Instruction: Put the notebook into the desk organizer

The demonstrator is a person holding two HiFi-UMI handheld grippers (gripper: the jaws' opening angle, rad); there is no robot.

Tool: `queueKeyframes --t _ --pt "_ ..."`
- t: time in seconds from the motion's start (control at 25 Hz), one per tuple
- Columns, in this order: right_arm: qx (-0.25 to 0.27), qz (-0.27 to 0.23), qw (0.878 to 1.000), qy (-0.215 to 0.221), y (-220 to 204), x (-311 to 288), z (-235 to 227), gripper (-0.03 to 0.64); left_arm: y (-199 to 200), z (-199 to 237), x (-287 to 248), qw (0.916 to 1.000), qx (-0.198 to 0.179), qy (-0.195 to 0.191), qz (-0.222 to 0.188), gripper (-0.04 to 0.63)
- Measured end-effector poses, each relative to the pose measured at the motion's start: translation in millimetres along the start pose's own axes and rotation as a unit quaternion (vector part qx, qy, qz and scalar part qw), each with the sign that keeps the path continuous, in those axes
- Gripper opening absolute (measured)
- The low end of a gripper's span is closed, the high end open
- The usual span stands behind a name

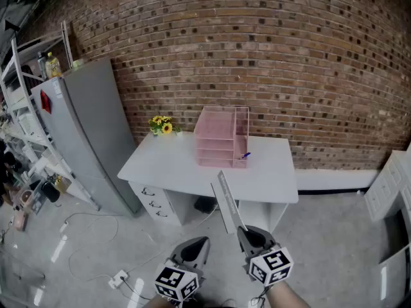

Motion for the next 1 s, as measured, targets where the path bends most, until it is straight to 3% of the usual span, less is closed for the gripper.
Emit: queueKeyframes --t 1.0 --pt "-0.025 -0.008 1.000 0.002 -10.6 5.1 -20.5 0.011 -6.3 -9.2 -13.0 1.0000 -0.003 0.002 -0.001 0.005"
Point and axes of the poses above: the fingertips, and each gripper's own axes: x backward along the fingers, z to its left, y out of its top, the point moved 10 cm from there along x, backward along the fingers, and after that the axes turned 13 degrees about x, right-handed, at the moved point
